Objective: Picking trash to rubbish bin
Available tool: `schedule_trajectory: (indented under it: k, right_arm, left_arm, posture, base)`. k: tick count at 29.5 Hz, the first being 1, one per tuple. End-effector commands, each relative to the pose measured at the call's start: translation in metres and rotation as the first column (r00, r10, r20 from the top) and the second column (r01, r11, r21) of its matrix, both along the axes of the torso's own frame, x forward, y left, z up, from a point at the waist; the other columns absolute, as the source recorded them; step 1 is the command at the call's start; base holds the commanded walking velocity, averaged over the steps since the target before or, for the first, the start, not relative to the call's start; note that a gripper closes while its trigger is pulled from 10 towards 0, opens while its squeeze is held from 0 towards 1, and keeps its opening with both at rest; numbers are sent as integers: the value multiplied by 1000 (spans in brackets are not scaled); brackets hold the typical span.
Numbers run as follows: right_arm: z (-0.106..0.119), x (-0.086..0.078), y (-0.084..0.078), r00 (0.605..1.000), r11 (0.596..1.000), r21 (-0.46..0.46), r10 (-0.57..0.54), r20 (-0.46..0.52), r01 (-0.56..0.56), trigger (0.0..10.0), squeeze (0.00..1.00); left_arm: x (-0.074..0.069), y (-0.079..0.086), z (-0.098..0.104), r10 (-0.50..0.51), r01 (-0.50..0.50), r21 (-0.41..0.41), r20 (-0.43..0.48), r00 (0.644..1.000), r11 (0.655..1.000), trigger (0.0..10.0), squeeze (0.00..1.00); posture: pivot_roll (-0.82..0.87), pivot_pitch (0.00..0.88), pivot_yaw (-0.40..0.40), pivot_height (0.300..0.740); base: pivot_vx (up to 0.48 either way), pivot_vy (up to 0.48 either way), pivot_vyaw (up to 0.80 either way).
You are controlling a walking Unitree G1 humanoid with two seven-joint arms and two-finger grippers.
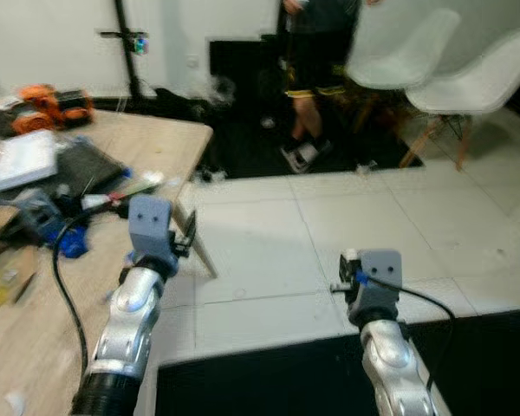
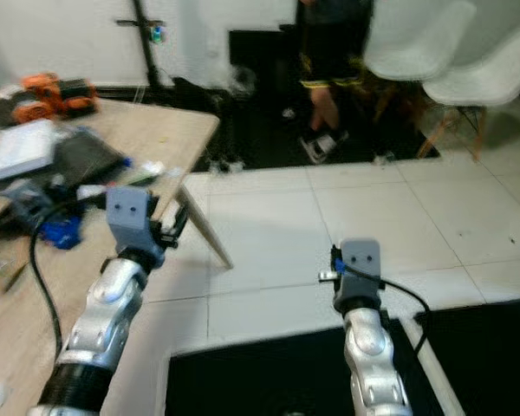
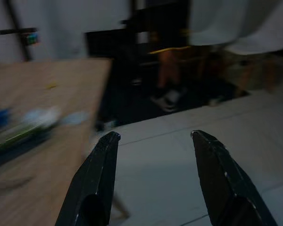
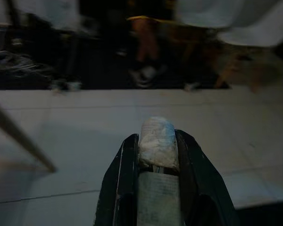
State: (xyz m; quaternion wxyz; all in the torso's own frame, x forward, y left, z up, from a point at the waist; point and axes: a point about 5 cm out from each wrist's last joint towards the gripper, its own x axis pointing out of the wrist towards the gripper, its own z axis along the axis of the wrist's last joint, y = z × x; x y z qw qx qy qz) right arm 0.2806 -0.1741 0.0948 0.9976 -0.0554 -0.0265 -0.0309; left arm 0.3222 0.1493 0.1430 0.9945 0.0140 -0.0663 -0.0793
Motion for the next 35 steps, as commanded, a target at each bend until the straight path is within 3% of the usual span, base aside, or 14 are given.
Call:
schedule_trajectory:
  k: [1, 18, 35]
  right_arm:
    - [-3, -1, 1, 1000, 1000, 3, 0, -11, 0, 10000, 0]
    - [-4, 3, 5, 1000, 1000, 6, 13, -8, -13, 10000, 0]
    - [-4, 6, 3, 1000, 1000, 3, 20, -12, -20, 10000, 0]
  left_arm:
    - [1, -4, 2, -13, 13, 13, 8, 1000, 1000, 10000, 0]
    - [2, -3, 1, -15, 15, 28, 3, 1000, 999, 10000, 0]
    - [3, -5, -15, 10, -4, 55, -112, 994, 998, 10000, 0]
  posture:
    - [-101, 69, 3, 740]
    - [-93, 42, -3, 740]
    - [-87, 53, -13, 740]
  base:
    - [0, 0, -800]
    - [0, 0, -800]
    - [0, 0, -800]
